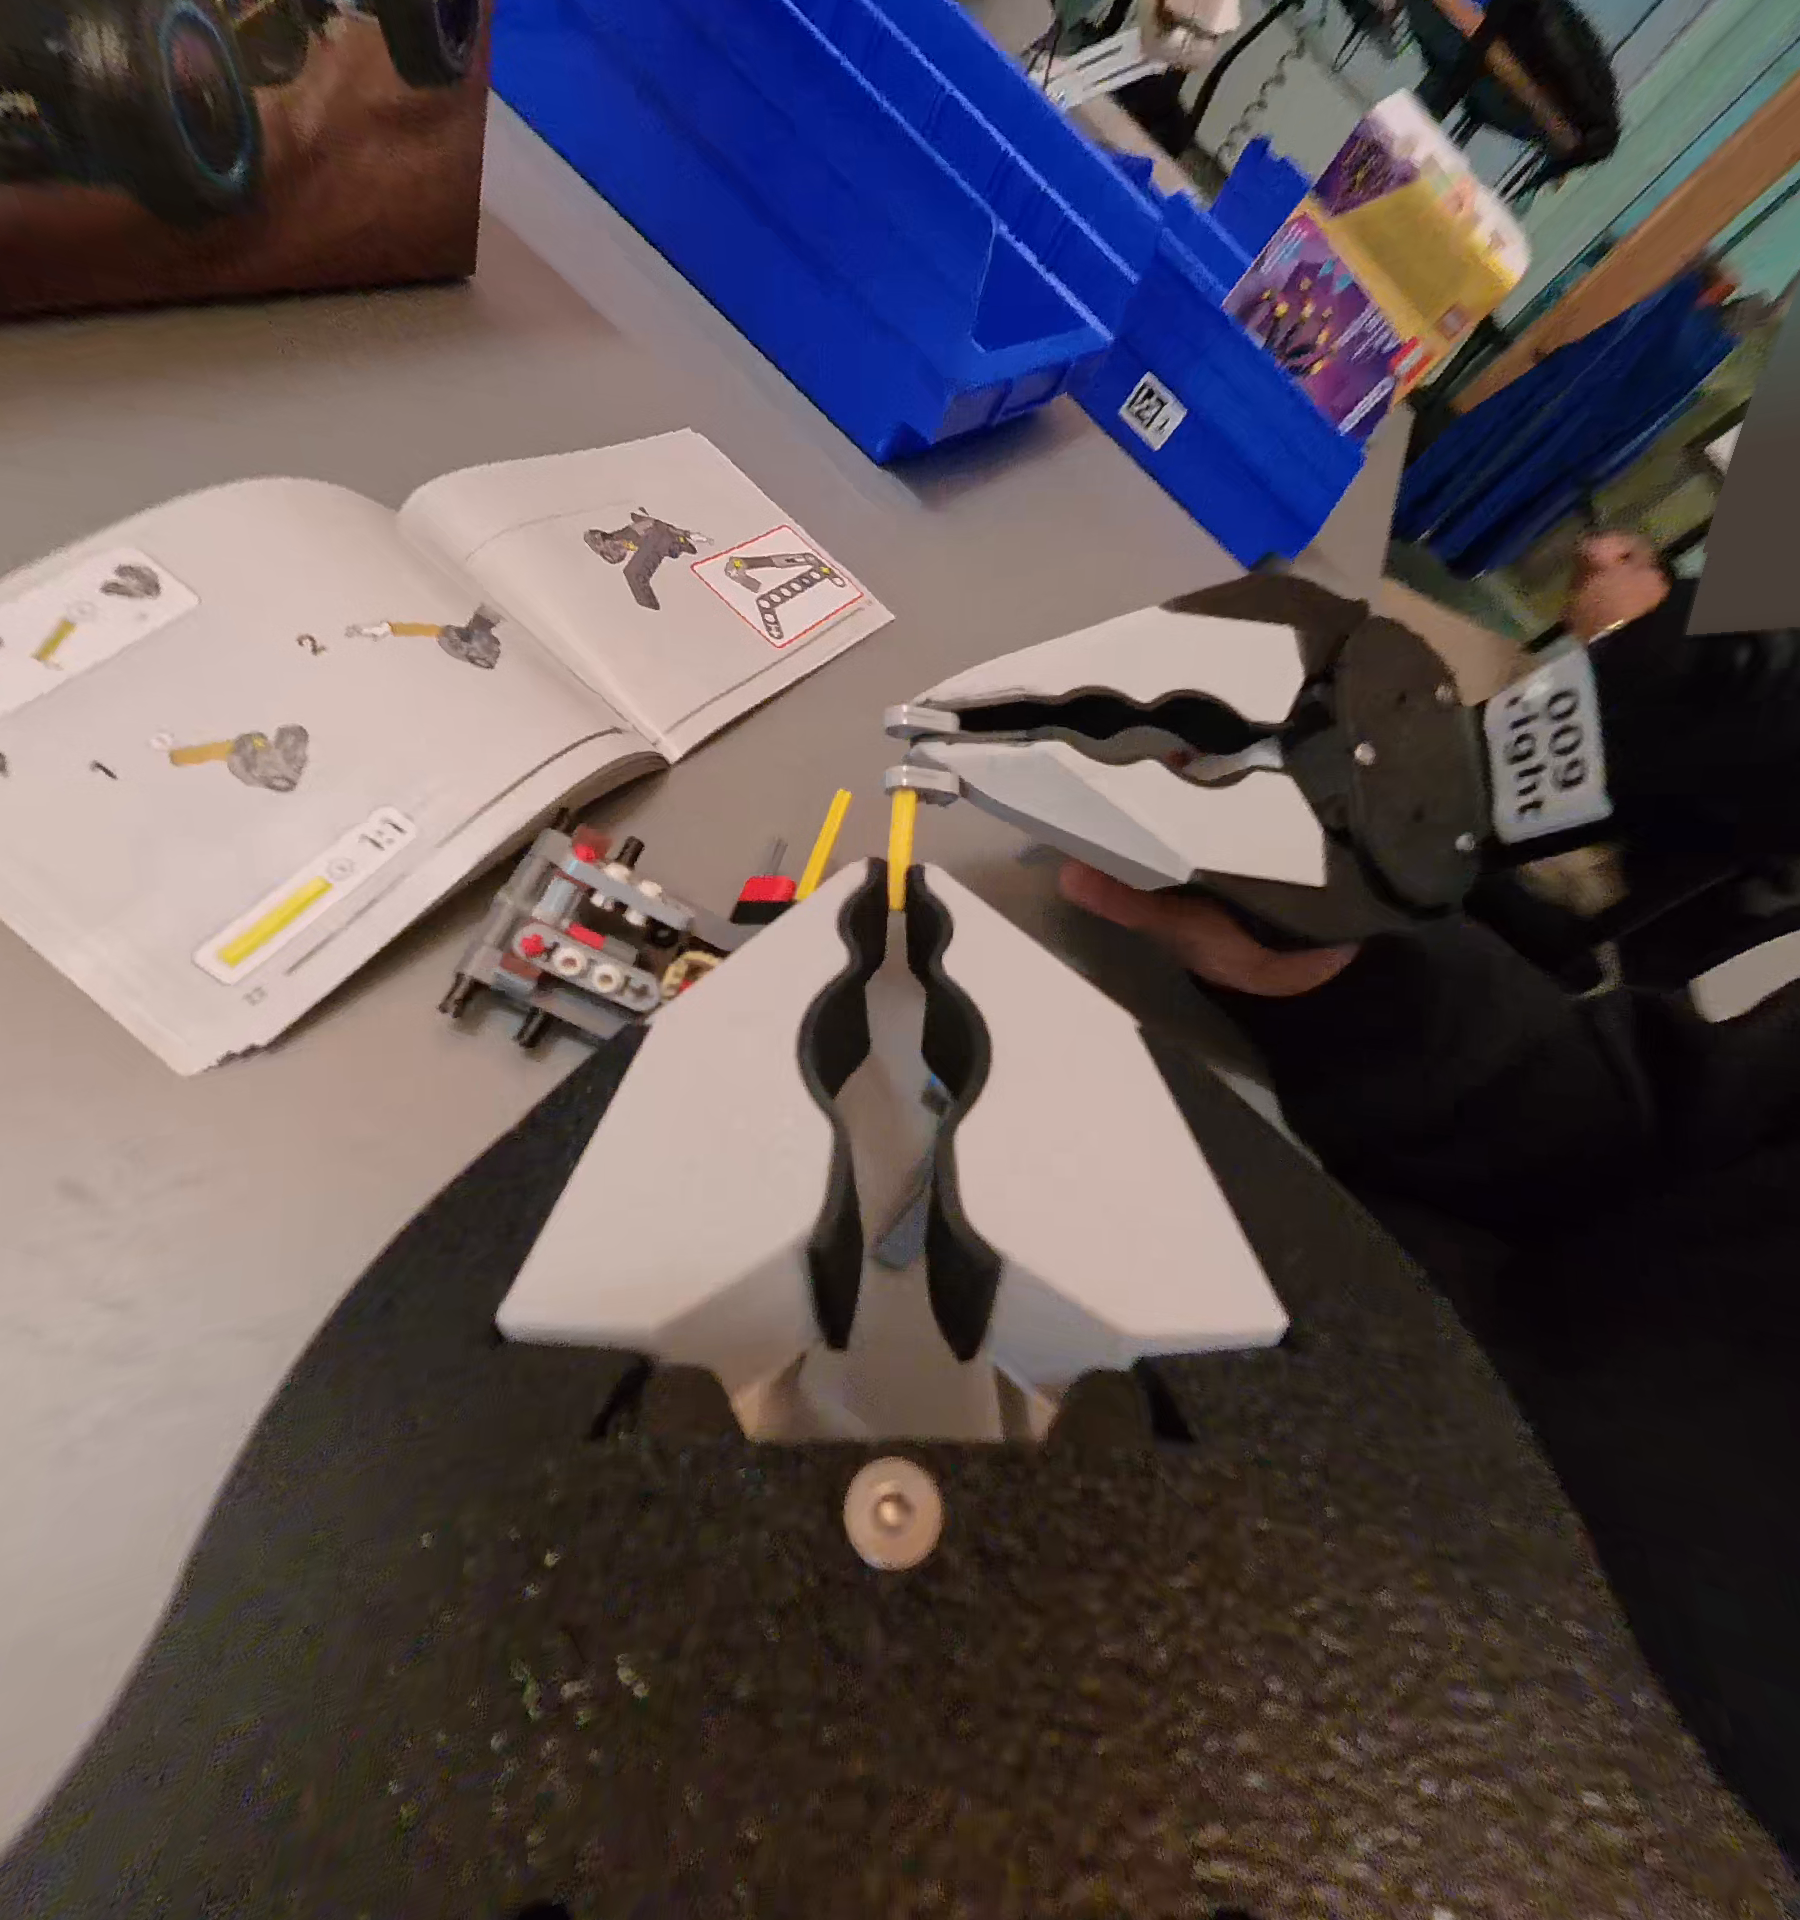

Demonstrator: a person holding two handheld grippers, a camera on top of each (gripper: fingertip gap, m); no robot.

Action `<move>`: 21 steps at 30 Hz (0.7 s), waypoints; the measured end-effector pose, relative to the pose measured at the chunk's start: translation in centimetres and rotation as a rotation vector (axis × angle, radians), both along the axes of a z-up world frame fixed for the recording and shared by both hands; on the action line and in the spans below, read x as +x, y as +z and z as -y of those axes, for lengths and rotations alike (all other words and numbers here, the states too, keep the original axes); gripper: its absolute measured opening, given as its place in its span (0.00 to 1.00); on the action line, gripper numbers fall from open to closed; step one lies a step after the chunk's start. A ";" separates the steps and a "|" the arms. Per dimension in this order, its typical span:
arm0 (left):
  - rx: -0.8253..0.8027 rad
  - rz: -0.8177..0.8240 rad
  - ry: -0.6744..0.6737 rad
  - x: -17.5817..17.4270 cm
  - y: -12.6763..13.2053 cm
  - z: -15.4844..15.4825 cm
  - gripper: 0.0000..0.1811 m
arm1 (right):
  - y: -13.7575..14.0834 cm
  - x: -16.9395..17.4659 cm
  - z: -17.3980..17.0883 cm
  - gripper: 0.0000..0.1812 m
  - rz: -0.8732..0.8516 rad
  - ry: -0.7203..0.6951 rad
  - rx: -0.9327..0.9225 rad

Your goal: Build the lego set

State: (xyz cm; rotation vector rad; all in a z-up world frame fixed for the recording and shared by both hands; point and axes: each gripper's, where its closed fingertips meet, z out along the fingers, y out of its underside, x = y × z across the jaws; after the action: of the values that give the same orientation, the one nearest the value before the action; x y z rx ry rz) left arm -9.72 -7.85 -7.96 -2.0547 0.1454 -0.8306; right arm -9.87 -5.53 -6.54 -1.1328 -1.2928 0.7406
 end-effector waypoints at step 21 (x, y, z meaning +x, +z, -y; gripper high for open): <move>0.080 0.025 0.057 0.4 1.6 -0.3 0.01 | 1.3 0.4 -0.1 0.01 -0.074 0.018 0.007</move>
State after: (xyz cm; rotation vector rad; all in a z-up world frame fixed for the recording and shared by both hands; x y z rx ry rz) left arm -9.32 -7.55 -6.36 -1.9641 0.1040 -0.8020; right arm -9.50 -5.42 -5.27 -1.0793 -1.2435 0.7837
